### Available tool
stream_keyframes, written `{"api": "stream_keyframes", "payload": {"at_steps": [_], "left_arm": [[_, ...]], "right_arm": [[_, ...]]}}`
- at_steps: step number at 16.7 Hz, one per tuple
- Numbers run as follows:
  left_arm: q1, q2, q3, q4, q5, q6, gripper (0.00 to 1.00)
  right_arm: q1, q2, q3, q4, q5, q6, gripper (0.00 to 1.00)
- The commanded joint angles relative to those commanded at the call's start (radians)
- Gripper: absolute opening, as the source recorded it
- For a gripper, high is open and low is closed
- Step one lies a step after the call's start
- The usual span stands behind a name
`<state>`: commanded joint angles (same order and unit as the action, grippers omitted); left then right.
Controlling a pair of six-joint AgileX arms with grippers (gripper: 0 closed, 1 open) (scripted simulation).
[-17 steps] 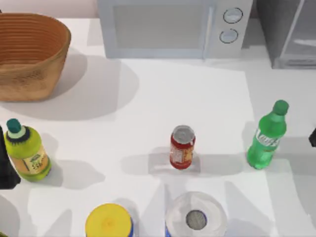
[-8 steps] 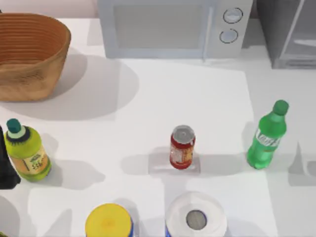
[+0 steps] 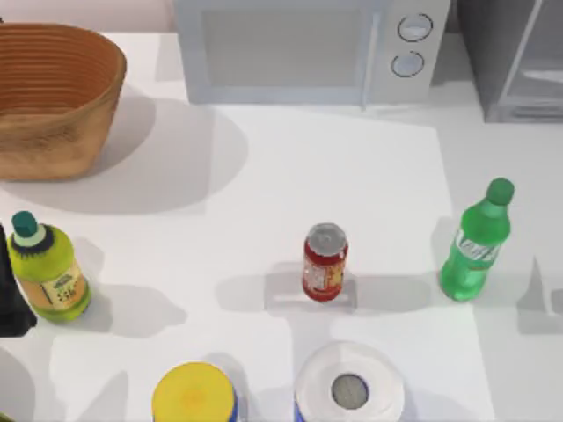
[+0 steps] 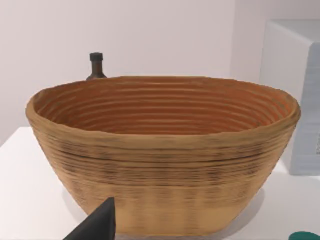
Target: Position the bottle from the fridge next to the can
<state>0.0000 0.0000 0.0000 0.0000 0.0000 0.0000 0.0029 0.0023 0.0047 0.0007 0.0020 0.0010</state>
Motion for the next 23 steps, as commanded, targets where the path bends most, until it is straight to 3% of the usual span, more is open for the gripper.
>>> {"api": "stream_keyframes", "payload": {"at_steps": [5,17,23], "left_arm": [[0.0,0.0,0.0,0.0,0.0,0.0,1.0],[0.0,0.0,0.0,0.0,0.0,0.0,1.0],[0.0,0.0,0.0,0.0,0.0,0.0,1.0]], "right_arm": [[-0.004,-0.116,0.097,-0.161,0.003,-0.002,1.0],[-0.005,-0.643,0.528,-1.179,-0.002,-0.006,1.0],[-0.007,-0.798,0.656,-1.457,-0.002,-0.011,1.0]]}}
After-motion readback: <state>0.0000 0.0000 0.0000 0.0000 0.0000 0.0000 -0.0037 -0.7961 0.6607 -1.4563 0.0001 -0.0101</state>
